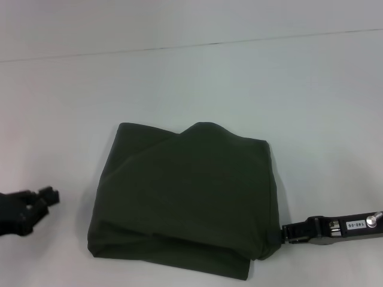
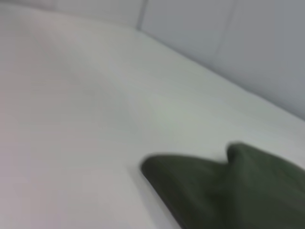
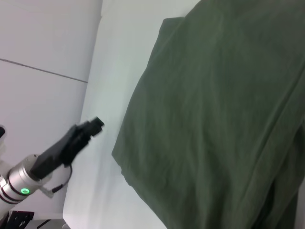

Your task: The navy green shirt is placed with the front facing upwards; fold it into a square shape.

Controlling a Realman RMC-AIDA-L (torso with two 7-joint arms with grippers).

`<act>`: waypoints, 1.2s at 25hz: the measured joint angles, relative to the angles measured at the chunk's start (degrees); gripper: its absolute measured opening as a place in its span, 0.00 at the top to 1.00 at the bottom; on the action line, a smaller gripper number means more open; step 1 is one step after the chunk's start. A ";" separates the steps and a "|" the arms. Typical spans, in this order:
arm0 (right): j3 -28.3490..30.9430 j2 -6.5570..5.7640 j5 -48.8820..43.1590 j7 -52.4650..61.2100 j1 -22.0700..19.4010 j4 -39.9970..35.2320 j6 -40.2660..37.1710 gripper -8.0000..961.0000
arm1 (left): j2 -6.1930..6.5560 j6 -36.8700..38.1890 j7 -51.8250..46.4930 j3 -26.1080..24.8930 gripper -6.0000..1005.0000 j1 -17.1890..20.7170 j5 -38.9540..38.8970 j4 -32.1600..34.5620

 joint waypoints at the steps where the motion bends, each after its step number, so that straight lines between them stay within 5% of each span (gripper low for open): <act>1: 0.02 -0.08 0.02 0.00 -0.16 -0.12 -0.12 0.90 | 0.02 0.00 0.11 -1.75 0.87 0.08 -1.60 0.05; 12: 8.19 -2.19 0.77 -4.75 -3.07 -2.26 -9.52 0.44 | 0.07 1.05 -0.01 -3.07 0.77 0.25 -7.63 0.14; 16: 10.72 -1.50 0.91 -6.22 -2.03 -3.25 -12.77 0.41 | 0.04 1.68 -0.32 -3.07 0.69 -0.30 -9.90 0.05; 25: 8.22 1.95 0.53 -6.22 5.86 -2.86 -5.11 0.44 | -0.09 2.18 -0.74 -2.51 0.47 -1.09 -15.83 -0.51; 30: 4.75 4.59 0.48 -6.00 10.51 -2.43 0.65 0.63 | -0.12 2.23 -0.63 -2.29 0.29 -1.31 -16.76 -0.60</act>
